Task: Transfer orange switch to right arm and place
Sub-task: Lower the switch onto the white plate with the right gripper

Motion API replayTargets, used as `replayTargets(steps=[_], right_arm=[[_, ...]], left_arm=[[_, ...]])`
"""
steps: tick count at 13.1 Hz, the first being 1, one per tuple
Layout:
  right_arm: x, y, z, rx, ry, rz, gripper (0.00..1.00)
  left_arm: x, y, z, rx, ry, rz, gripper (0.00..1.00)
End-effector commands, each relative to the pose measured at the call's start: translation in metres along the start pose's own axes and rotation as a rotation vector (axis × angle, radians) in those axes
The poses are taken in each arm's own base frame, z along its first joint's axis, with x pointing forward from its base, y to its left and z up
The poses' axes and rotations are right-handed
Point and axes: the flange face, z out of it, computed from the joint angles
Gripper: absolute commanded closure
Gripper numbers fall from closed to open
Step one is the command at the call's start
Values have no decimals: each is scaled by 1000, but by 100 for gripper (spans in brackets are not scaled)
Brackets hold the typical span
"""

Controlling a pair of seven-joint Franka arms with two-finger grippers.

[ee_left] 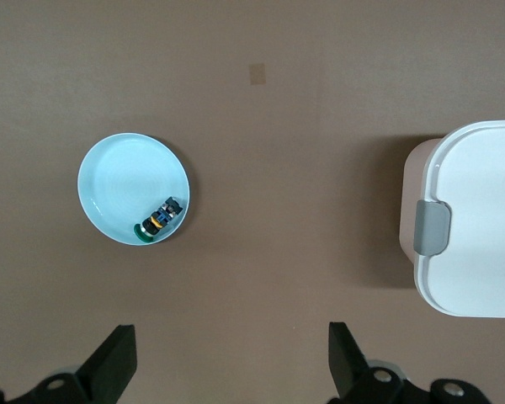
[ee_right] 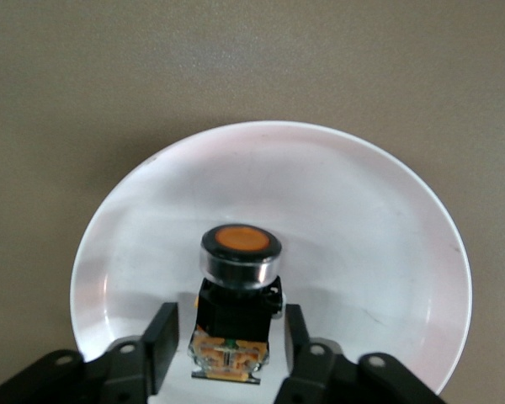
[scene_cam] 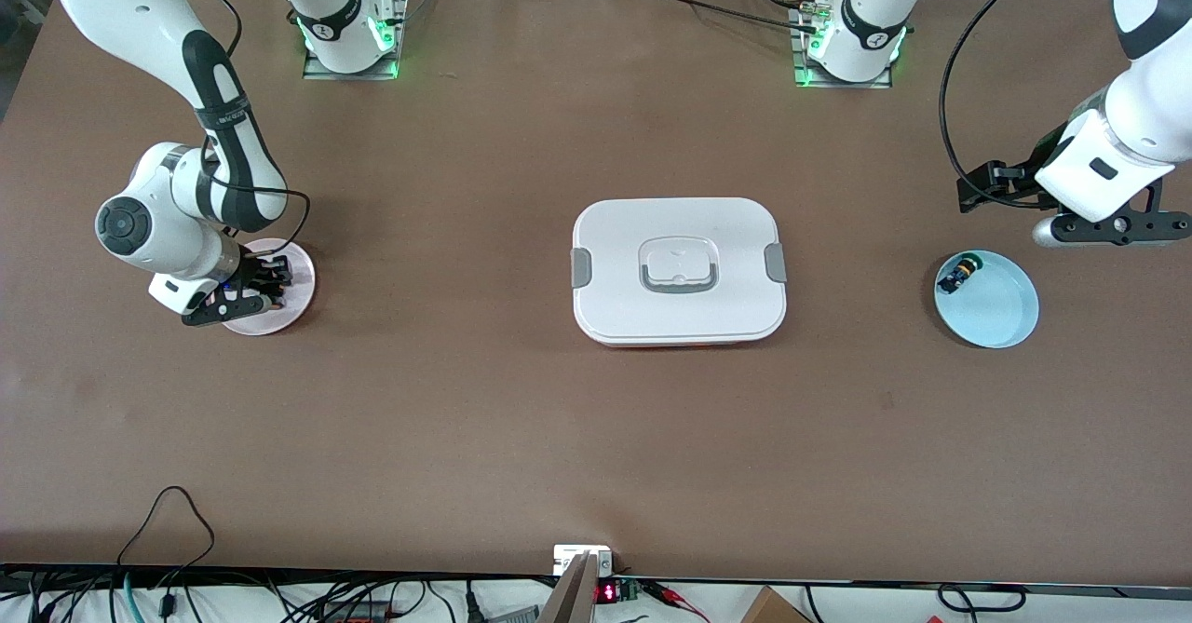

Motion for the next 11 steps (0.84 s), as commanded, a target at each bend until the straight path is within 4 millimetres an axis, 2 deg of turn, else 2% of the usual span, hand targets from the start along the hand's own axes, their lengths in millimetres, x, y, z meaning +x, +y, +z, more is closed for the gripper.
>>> replayTargets(steps=[1, 3, 5, 7, 9, 11], right_arm=[[1, 0, -16, -7, 33, 0, 0], [10, -6, -44, -1, 62, -17, 0], [23, -17, -80, 22, 42, -38, 0], [36, -17, -123, 38, 10, -55, 0], [41, -12, -178, 9, -23, -91, 0], [42, -19, -220, 15, -58, -108, 0]], left_arm=[[-1, 1, -4, -14, 10, -4, 0], [-1, 2, -4, -13, 8, -3, 0], [0, 6, -6, -13, 11, 3, 0], [0, 7, -6, -13, 13, 5, 0], [0, 7, -6, -11, 13, 5, 0], [0, 7, -7, -12, 15, 5, 0]])
